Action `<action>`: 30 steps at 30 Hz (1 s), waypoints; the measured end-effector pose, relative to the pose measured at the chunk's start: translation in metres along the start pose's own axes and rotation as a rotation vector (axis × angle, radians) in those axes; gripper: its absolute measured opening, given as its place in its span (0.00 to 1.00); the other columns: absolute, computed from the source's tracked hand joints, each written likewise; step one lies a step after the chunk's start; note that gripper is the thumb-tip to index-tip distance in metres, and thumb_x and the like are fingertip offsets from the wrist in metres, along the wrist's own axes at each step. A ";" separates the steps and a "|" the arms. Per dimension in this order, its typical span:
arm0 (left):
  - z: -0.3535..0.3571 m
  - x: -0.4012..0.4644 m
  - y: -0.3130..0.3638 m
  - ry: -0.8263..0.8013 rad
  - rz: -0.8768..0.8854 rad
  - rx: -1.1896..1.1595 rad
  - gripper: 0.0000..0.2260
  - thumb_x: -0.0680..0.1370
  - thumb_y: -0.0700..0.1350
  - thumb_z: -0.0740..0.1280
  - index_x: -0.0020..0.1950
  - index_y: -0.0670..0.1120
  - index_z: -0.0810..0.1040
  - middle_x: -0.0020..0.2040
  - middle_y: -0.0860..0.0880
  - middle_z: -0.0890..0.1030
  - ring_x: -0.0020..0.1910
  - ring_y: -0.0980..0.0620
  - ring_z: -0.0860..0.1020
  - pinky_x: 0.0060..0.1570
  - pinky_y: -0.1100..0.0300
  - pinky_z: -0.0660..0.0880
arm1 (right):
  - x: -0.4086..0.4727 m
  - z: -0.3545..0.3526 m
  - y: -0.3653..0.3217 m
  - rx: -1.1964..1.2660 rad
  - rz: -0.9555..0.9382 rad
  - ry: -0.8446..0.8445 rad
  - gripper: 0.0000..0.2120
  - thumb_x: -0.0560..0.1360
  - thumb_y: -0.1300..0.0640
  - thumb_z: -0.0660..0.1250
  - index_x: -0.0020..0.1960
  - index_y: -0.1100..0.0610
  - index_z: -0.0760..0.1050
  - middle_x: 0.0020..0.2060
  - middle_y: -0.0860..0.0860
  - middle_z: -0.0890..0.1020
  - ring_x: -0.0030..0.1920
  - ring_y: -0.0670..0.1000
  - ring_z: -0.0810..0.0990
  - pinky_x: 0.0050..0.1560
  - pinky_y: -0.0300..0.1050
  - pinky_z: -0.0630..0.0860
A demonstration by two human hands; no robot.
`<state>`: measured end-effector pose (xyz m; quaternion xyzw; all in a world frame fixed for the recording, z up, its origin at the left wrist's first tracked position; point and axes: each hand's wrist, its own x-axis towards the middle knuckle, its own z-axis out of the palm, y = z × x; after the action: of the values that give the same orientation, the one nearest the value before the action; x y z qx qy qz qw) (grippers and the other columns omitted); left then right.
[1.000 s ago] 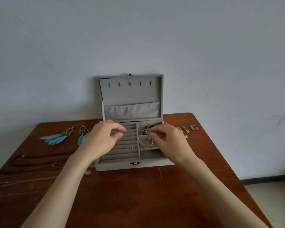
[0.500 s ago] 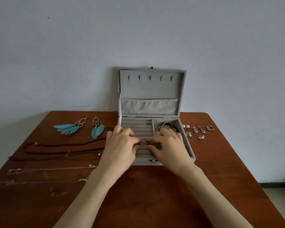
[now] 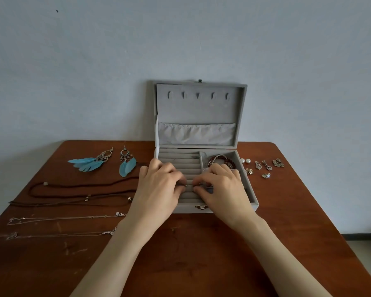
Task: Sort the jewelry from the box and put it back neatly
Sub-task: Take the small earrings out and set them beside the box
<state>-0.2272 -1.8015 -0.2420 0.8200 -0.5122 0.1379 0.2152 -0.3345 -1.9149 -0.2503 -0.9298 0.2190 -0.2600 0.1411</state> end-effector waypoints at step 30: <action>-0.017 0.002 0.011 0.063 0.020 -0.427 0.05 0.71 0.37 0.71 0.43 0.45 0.79 0.39 0.60 0.75 0.43 0.66 0.74 0.43 0.77 0.67 | -0.002 -0.034 0.010 0.420 0.126 0.050 0.05 0.69 0.59 0.73 0.37 0.54 0.78 0.34 0.45 0.72 0.36 0.41 0.71 0.39 0.29 0.68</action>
<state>-0.2366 -1.7985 -0.2238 0.7458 -0.5310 0.0541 0.3986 -0.3578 -1.9280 -0.2269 -0.8575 0.2213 -0.3138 0.3423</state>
